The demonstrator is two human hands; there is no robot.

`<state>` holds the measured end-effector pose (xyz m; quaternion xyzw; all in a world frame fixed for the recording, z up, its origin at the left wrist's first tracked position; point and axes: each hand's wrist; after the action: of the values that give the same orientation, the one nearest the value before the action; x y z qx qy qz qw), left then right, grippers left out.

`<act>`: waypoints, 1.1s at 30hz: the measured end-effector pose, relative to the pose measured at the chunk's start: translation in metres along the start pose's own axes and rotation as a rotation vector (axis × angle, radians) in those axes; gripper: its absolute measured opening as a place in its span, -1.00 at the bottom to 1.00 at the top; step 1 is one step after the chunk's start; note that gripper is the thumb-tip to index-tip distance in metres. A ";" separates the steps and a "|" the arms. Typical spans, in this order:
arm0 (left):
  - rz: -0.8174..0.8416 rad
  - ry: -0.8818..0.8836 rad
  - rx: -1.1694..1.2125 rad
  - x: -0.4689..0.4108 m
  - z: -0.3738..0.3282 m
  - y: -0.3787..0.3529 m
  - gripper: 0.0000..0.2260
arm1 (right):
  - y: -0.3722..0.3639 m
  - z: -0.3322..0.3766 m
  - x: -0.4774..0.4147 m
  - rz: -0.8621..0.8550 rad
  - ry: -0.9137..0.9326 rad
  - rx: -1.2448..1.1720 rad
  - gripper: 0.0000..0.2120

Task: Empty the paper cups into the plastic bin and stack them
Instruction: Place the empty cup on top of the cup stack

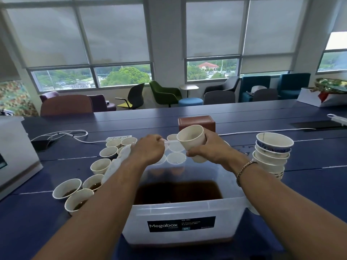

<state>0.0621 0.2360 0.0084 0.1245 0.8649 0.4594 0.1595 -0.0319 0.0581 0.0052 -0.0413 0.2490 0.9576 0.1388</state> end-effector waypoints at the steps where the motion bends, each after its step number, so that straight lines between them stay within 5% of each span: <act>1: 0.021 -0.002 -0.008 0.001 0.003 0.001 -0.68 | -0.001 -0.001 0.000 -0.001 -0.003 0.020 -0.41; 21: 0.048 0.003 -0.040 0.004 0.008 -0.002 -0.68 | -0.009 -0.014 0.000 0.155 0.105 0.632 -0.44; 33: 0.063 -0.008 -0.076 0.004 0.009 -0.004 -0.65 | -0.006 -0.020 -0.001 0.070 0.088 0.785 -0.40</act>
<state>0.0619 0.2423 -0.0004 0.1474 0.8418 0.4962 0.1532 -0.0291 0.0527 -0.0147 -0.0176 0.6030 0.7912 0.1003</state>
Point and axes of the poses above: each hand's wrist, its own x-axis away from the middle knuckle, its own y-axis out of the back of the hand, z = x × y, and after that the axes turned 4 degrees about x, right-handed
